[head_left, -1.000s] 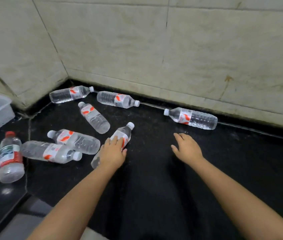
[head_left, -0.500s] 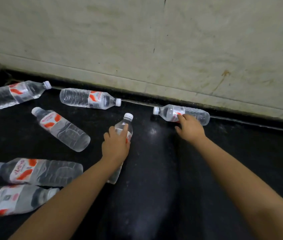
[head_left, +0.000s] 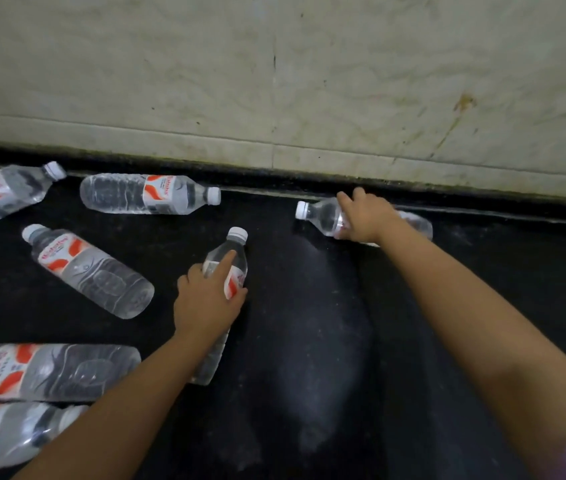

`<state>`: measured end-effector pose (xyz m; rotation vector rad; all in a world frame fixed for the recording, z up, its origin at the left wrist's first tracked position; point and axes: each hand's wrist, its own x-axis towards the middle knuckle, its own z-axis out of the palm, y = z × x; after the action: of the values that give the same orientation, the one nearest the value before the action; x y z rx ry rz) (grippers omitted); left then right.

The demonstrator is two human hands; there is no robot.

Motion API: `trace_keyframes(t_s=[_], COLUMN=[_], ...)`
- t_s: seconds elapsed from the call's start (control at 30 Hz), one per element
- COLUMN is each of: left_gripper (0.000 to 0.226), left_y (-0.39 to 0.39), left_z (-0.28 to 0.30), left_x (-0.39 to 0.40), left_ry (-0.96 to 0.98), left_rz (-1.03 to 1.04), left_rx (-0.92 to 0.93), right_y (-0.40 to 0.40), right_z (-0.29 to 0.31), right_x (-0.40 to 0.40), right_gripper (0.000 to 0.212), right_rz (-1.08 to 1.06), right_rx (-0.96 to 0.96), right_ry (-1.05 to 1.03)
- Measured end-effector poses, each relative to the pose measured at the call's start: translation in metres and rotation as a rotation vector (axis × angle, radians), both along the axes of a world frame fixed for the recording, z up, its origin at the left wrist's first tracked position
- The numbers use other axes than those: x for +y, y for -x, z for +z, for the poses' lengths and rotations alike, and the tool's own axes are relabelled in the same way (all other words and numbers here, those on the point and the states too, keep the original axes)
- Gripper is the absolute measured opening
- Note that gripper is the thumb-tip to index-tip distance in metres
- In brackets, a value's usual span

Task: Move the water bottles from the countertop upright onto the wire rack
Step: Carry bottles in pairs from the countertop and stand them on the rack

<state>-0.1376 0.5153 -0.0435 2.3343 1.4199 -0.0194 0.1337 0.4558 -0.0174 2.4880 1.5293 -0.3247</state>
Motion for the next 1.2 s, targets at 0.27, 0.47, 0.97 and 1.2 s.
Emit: trace_keyframes(t_s=[0.27,0.47,0.97,1.2], left_gripper=[0.058,0.051,0.052,0.052], left_y=[-0.009,0.002,-0.128,-0.208], left_z=[0.006,0.033,0.170,0.227], left_x=[-0.014,-0.047,-0.333,-0.502], left_ry=[-0.069,-0.188,-0.335,-0.334], left_rz=[-0.047,-0.393,-0.983,-1.024], left_rx=[0.057,-0.043,-0.663,-0.847], right_y=[0.099,0.156,0.139,0.097], right_z=[-0.013,-0.002,0.149,0.193], right_x=[-0.100,-0.182,-0.447,-0.629], right_gripper=[0.071,0.071,0.073,0.071], right_rz=[-0.237,-0.553,-0.968,-0.958], right_rx=[-0.004,-0.014,-0.435,-0.500], right_ry=[-0.114,-0.263,-0.755,-1.045])
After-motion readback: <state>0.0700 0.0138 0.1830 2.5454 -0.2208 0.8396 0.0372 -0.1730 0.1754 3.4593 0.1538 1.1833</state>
